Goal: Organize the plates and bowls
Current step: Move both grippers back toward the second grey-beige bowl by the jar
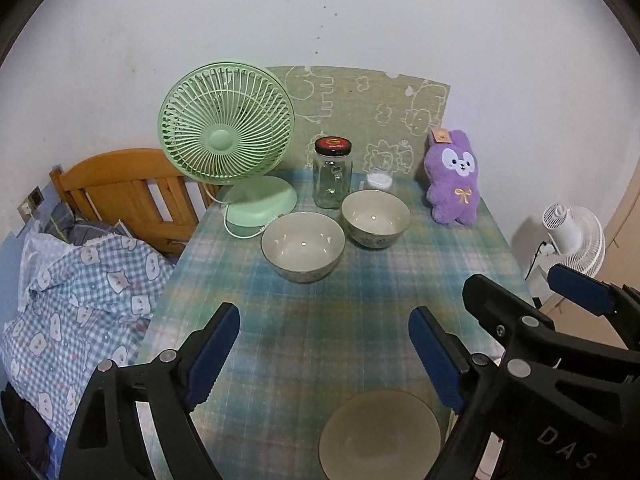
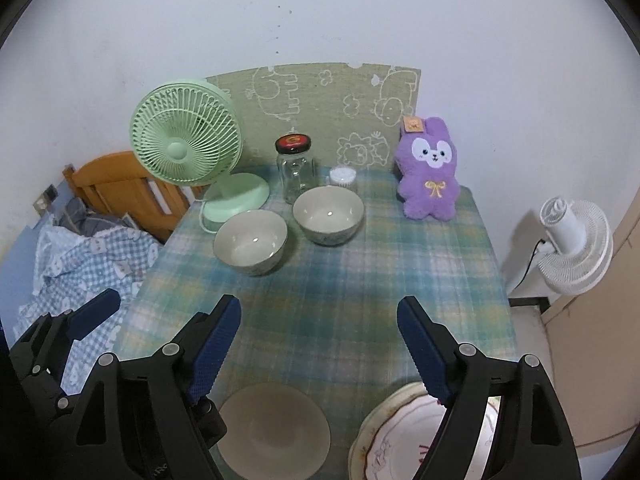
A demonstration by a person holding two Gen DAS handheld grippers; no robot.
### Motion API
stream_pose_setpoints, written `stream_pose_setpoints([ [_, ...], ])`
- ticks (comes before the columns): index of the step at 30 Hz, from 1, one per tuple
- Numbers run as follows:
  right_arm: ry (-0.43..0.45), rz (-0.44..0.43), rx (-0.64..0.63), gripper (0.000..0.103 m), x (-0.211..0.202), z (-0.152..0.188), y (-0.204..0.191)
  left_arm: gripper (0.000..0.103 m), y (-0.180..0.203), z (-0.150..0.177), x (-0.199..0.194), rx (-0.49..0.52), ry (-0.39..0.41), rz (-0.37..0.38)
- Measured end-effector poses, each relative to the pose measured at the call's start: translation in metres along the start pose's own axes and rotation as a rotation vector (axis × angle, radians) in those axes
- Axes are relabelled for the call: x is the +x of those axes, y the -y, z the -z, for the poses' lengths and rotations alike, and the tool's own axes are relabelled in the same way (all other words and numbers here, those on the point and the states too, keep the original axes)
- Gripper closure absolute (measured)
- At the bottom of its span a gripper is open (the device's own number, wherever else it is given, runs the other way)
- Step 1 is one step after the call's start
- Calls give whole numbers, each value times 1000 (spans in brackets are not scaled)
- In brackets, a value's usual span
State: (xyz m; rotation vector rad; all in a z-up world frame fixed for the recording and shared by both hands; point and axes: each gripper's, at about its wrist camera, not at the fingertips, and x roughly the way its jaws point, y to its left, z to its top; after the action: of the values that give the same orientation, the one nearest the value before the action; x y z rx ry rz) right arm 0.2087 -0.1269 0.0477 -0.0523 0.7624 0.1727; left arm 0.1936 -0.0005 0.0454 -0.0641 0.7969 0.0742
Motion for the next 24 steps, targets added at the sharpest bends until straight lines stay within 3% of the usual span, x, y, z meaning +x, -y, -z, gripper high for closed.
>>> stream_pose_setpoints([
  [24, 1, 57, 45, 20, 97, -56, -44, 16, -53, -57, 93, 40, -8, 20],
])
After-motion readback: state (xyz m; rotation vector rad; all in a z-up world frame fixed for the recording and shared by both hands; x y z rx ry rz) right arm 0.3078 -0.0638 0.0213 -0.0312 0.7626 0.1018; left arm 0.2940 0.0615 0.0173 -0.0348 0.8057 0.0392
